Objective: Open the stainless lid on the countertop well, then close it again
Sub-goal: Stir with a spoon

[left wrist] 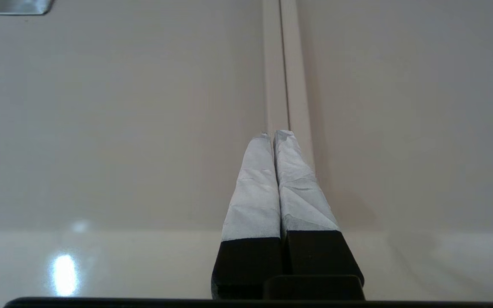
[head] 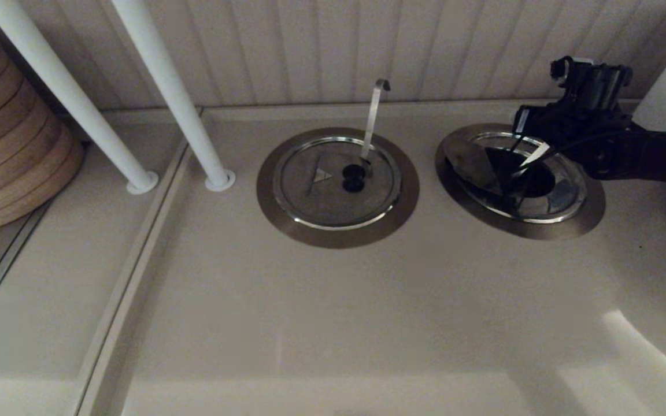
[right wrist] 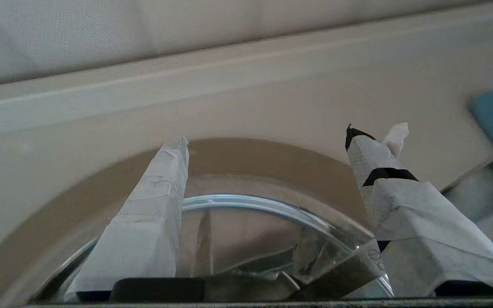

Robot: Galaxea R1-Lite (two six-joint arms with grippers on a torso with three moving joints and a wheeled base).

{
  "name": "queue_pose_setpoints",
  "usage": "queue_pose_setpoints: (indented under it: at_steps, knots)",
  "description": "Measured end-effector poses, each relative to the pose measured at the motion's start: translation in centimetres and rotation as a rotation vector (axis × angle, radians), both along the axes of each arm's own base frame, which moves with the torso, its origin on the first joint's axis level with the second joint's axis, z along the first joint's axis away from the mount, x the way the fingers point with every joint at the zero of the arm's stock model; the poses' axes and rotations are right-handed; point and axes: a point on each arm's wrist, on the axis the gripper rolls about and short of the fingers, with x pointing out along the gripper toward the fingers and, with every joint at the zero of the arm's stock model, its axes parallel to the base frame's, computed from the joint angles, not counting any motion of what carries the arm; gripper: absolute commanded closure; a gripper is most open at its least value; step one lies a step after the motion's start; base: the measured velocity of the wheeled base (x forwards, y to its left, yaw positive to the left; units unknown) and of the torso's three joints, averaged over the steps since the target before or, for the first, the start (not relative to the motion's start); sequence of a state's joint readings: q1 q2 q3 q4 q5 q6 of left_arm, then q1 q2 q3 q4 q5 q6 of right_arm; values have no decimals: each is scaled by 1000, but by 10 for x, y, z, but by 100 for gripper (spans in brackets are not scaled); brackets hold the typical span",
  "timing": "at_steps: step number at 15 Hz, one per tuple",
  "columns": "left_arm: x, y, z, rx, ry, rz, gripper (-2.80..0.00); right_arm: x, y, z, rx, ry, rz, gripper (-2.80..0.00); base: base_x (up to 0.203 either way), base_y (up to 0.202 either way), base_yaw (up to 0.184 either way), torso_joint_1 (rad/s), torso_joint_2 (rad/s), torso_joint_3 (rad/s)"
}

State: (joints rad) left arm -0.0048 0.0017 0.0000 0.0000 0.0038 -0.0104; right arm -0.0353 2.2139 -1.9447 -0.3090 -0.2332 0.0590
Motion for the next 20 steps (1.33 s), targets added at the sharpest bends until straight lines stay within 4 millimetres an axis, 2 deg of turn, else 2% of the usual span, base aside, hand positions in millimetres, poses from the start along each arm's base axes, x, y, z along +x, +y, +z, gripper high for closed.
queue_pose_setpoints:
  at_steps: [3, 8, 12, 20]
  knots:
    - [0, 0, 0, 0, 0, 1, 0, -14, 8, 8, 11, 3, 5, -280, 0, 0, 0, 0, 0, 0]
    - [0, 0, 0, 0, 0, 1, 0, -54, 25, 32, 24, -5, 60, -280, 0, 0, 0, 0, 0, 0]
    - [0, 0, 0, 0, 0, 0, 0, -74, 34, 41, 19, 31, 62, -280, 0, 0, 0, 0, 0, 0]
    - [0, 0, 0, 0, 0, 1, 0, -82, 13, 44, -24, 102, -28, -280, 0, 0, 0, 0, 0, 0]
